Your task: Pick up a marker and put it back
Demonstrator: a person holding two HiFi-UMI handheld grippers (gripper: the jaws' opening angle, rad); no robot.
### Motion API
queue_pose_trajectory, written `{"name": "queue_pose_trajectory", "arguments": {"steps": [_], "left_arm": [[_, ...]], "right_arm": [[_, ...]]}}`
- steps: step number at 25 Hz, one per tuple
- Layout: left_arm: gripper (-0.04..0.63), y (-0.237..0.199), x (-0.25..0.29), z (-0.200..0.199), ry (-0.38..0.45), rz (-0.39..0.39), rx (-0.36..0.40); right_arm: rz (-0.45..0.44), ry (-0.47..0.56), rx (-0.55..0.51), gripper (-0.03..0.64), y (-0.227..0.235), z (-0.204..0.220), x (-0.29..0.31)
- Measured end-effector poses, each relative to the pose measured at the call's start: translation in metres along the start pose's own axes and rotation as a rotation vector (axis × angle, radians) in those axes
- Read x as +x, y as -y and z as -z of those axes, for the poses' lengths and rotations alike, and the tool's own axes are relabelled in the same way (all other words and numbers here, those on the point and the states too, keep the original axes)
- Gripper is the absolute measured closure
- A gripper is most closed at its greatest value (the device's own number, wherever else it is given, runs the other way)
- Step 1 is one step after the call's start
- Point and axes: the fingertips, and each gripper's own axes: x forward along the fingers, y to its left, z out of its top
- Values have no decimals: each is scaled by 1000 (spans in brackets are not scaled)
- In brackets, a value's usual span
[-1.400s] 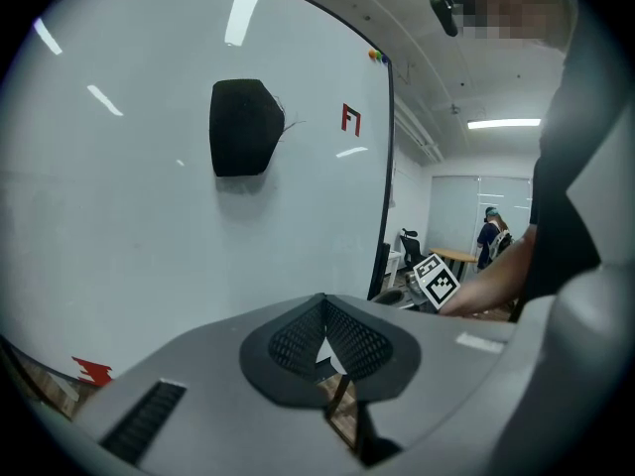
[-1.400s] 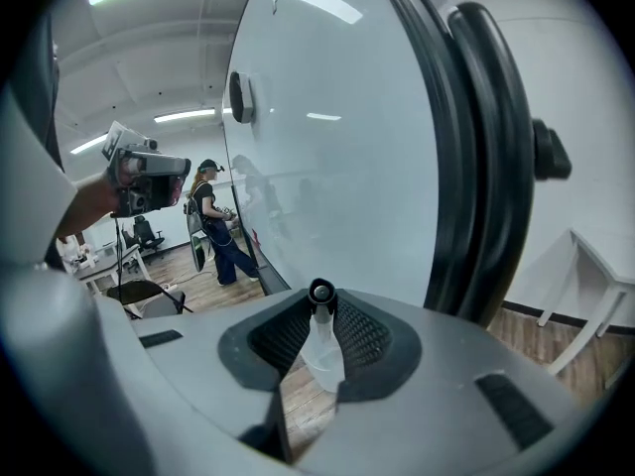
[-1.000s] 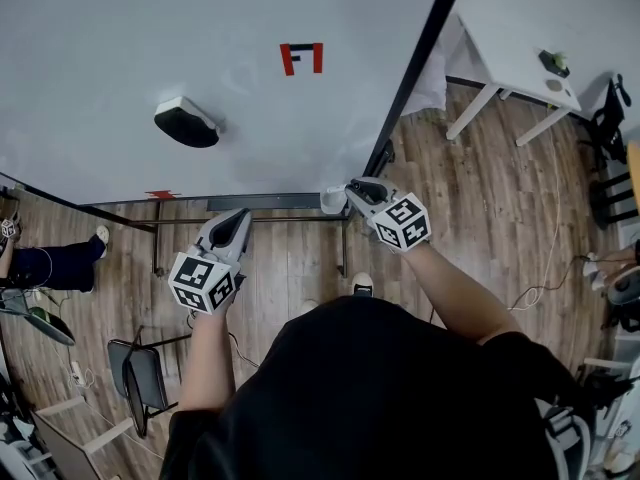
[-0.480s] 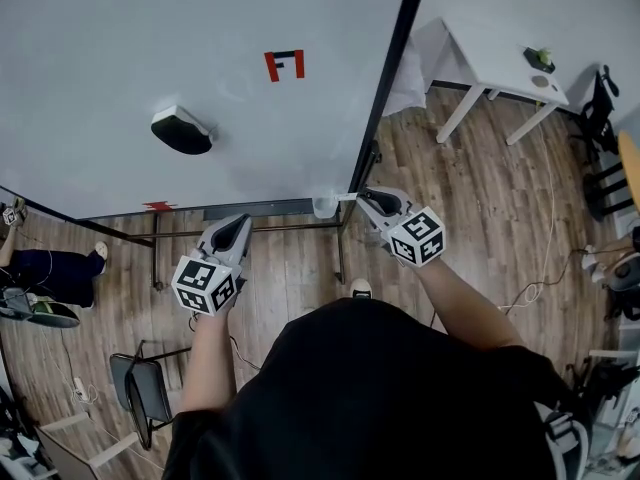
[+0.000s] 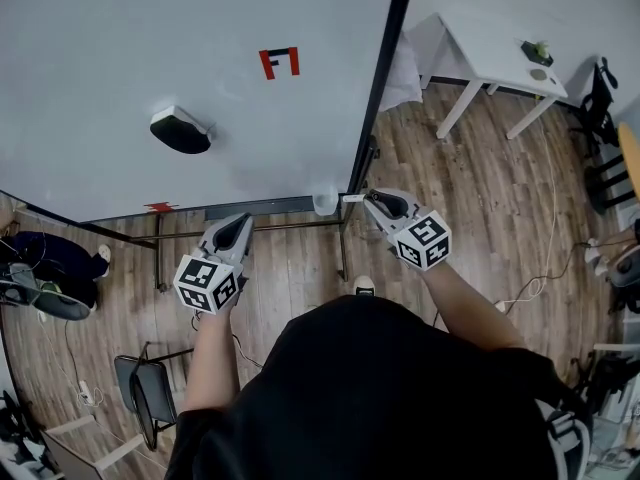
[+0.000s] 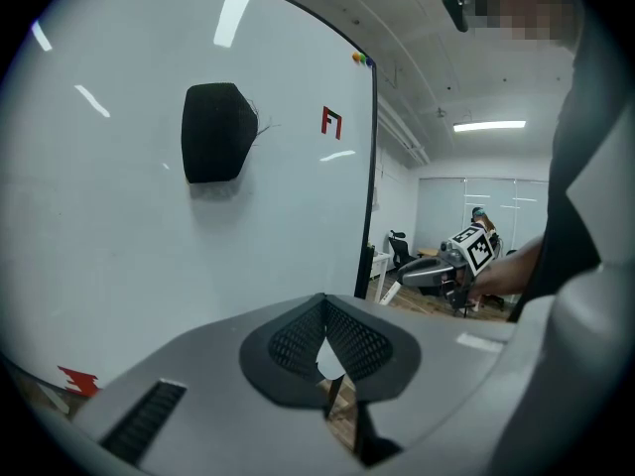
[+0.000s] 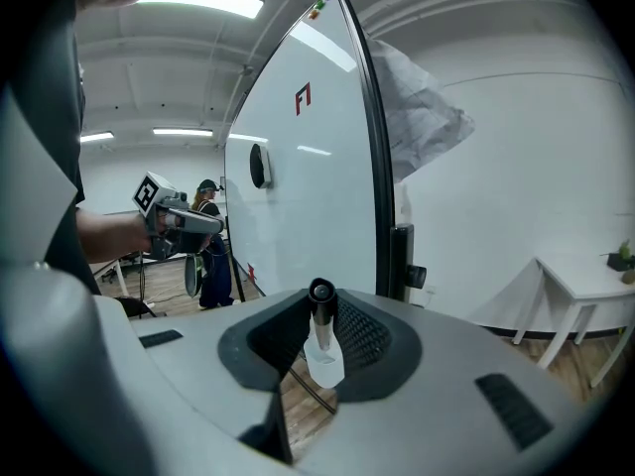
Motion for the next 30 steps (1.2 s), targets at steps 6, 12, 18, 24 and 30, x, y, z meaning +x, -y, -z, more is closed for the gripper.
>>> {"name": "queue_pose_trajectory", "arguments": {"steps": [6, 12, 18, 24, 30], "left_arm": [[584, 1, -3, 1, -3, -8, -9], [584, -2, -12, 2, -3, -34, -16], [584, -7, -23, 6, -11, -69, -27], [584, -17, -30, 12, -21, -101, -40], [584, -25, -30, 12, -23, -113, -45]], "right_arm": [[-13, 4, -5, 551, 2, -6, 9], [-39, -9, -16, 551, 3, -6, 30], [-74, -40, -20, 551, -1, 3, 55], [-104, -94, -46, 551, -5, 26, 85], [-112, -143, -38, 551, -1, 48, 107]]}}
